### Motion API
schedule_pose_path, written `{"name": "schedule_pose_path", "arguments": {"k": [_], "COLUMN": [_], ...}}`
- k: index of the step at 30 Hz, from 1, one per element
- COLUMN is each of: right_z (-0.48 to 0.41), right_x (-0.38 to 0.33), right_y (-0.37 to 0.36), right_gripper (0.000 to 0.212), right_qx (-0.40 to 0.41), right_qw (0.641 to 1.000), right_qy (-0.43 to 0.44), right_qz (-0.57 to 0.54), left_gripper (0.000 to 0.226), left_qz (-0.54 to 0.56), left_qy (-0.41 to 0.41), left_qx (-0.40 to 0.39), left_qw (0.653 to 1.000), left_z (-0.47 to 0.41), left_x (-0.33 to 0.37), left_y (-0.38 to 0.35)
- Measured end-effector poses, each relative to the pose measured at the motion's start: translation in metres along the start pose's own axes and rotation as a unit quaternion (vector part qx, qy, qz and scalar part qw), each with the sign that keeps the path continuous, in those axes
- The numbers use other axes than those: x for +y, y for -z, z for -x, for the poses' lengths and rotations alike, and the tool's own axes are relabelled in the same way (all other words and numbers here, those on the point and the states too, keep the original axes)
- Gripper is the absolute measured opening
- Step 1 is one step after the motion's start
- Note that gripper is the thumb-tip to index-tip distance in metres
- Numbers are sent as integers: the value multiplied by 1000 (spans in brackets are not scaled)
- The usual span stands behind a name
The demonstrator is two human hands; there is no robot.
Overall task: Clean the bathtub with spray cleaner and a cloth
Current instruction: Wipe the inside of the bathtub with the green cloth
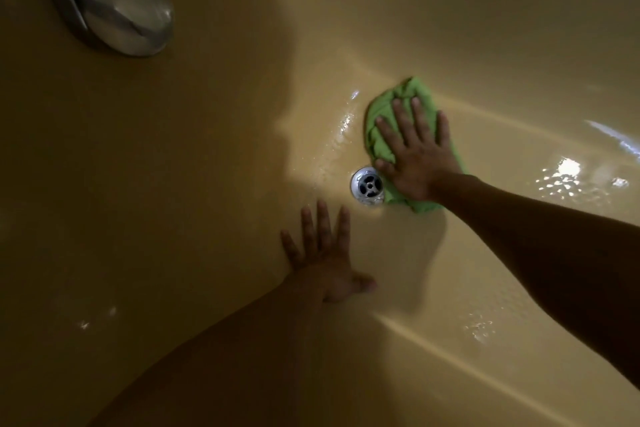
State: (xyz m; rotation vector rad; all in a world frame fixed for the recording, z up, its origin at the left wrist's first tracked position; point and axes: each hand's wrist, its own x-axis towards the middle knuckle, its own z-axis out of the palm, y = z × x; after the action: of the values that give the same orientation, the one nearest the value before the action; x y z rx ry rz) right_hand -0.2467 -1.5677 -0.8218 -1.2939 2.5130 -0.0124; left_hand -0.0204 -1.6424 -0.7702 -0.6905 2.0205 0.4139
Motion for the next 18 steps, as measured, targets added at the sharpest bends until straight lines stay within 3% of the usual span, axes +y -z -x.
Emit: {"name": "schedule_pose_path", "arguments": {"k": [6,10,18], "right_z": [27,58,154], "right_x": [-51,-63,-57], "right_y": [-25,-37,-52], "right_gripper": [76,73,68], "right_qx": [-45,-33,-33], "right_qw": [993,986,974], "right_qy": [105,160,213], "right_qz": [-4,-15,-67], "left_gripper": [132,131,122], "left_qz": [-28,-87,-187], "left_qy": [2,10,59], "left_qx": [-10,-30,-38], "left_qw": [1000,996,980], "left_z": [13,28,61], "left_x": [-15,-33,-49], "left_y": [-1,4,25]}}
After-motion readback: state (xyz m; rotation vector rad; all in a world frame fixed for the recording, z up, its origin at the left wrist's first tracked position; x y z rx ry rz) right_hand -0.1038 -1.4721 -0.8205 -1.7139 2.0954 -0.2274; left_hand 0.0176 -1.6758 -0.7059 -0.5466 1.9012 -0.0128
